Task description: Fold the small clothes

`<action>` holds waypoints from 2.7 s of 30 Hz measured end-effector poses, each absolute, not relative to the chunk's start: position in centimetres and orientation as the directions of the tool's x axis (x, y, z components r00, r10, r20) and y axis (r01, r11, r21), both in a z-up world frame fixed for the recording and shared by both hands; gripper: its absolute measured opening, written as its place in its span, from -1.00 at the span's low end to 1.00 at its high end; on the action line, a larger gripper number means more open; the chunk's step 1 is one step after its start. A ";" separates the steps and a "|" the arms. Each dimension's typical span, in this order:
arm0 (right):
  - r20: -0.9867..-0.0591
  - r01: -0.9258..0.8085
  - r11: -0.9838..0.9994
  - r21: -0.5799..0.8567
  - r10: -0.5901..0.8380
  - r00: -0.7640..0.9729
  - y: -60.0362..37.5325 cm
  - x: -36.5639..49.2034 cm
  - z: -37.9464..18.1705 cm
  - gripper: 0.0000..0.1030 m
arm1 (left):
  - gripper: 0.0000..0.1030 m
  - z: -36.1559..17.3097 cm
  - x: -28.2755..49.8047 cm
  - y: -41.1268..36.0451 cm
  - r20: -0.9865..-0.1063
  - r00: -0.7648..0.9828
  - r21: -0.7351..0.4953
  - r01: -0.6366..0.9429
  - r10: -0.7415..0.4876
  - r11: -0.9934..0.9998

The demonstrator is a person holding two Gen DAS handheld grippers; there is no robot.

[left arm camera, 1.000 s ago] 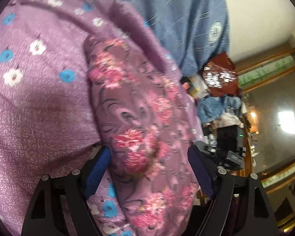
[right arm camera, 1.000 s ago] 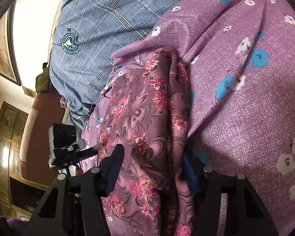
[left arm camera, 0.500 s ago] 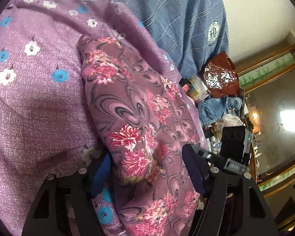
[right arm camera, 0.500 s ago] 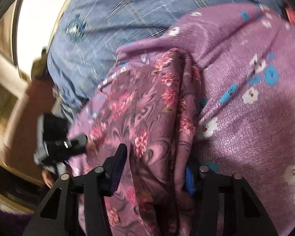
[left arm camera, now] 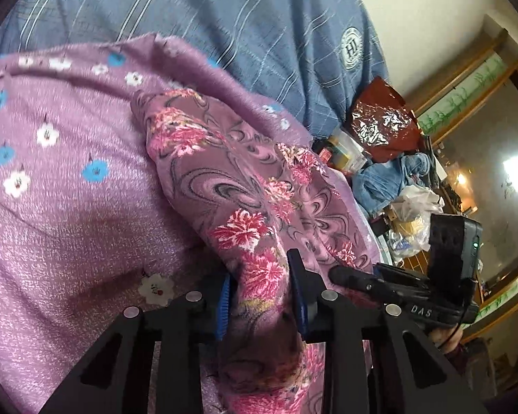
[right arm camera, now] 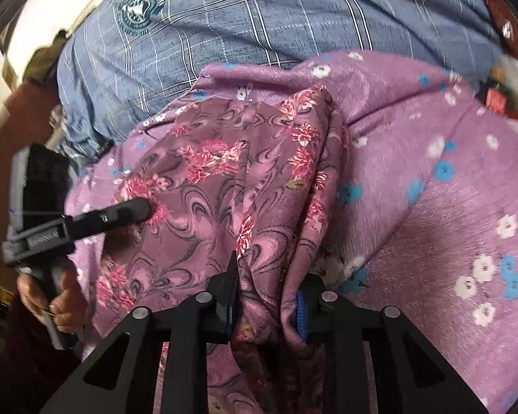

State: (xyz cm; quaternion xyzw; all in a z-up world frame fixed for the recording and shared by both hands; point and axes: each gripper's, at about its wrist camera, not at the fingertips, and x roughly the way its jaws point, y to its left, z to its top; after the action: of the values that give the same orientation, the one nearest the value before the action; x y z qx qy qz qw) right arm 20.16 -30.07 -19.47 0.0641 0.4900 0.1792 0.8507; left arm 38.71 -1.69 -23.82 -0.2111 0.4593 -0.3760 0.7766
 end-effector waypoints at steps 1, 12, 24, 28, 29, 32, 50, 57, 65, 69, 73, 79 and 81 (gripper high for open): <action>-0.814 -0.241 0.931 0.273 0.357 0.459 -30.0 20.0 -19.3 -0.51 | -0.50 -23.6 38.4 -1.6 -0.551 0.296 -0.672 0.397 -0.780 0.625; -0.728 -0.311 0.913 0.265 0.401 0.556 -26.1 15.4 -13.6 -0.53 | -0.50 -16.9 32.3 4.2 -0.491 0.427 -0.618 0.443 -0.759 0.649; -0.745 -0.392 0.878 0.276 0.453 0.490 -18.8 11.6 -14.8 -0.53 | -0.50 -16.4 21.6 13.5 -0.532 0.515 -0.610 0.319 -0.673 0.726; -0.758 -0.391 0.880 0.270 0.444 0.478 -17.4 11.1 -16.7 -0.53 | -0.50 -17.6 20.6 15.0 -0.577 0.507 -0.605 0.261 -0.641 0.752; -0.761 -0.387 0.882 0.268 0.440 0.477 -17.1 11.0 -17.0 -0.53 | -0.50 -17.9 20.6 15.0 -0.593 0.506 -0.594 0.251 -0.627 0.764; -0.769 -0.375 0.889 0.263 0.428 0.474 -16.6 10.9 -18.3 -0.53 | -0.50 -18.5 20.6 14.7 -0.645 0.488 -0.564 0.214 -0.588 0.797; -0.799 -0.389 0.912 0.130 0.329 0.503 -15.7 10.4 -19.7 -0.31 | -0.02 -17.9 18.4 11.1 -0.789 0.505 -0.317 0.153 -0.350 0.936; -0.801 -0.394 0.917 0.053 0.275 0.532 -15.3 10.0 -19.3 -0.21 | 0.07 -17.3 17.3 11.3 -0.799 0.502 -0.325 0.102 -0.330 0.940; -0.793 -0.379 0.926 -0.012 0.222 0.567 -15.2 9.4 -18.4 -0.14 | 0.07 -14.6 15.4 11.5 -0.788 0.562 -0.220 0.120 -0.249 0.968; -0.782 -0.371 0.927 -0.052 0.193 0.592 -15.0 9.2 -17.8 -0.13 | 0.07 -13.3 14.7 11.5 -0.771 0.597 -0.176 0.138 -0.223 0.975; -0.753 -0.357 0.930 -0.087 0.173 0.634 -14.9 8.9 -16.7 -0.12 | 0.07 -12.4 14.9 11.2 -0.762 0.615 -0.133 0.157 -0.202 0.979; -0.717 -0.347 0.935 -0.072 0.193 0.670 -14.7 9.4 -15.7 -0.18 | 0.07 -11.9 17.6 10.9 -0.758 0.620 -0.116 0.177 -0.202 0.977; -0.721 -0.359 0.932 -0.057 0.210 0.660 -14.3 10.0 -15.8 -0.44 | 0.07 -12.0 18.9 10.5 -0.764 0.614 -0.105 0.179 -0.195 0.978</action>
State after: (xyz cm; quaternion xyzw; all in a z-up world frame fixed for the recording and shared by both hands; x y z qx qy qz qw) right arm 10.01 -14.33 -15.77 -0.0976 0.3811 0.1569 0.9059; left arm 18.88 10.49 -11.97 -0.0092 0.4265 -0.1042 0.8984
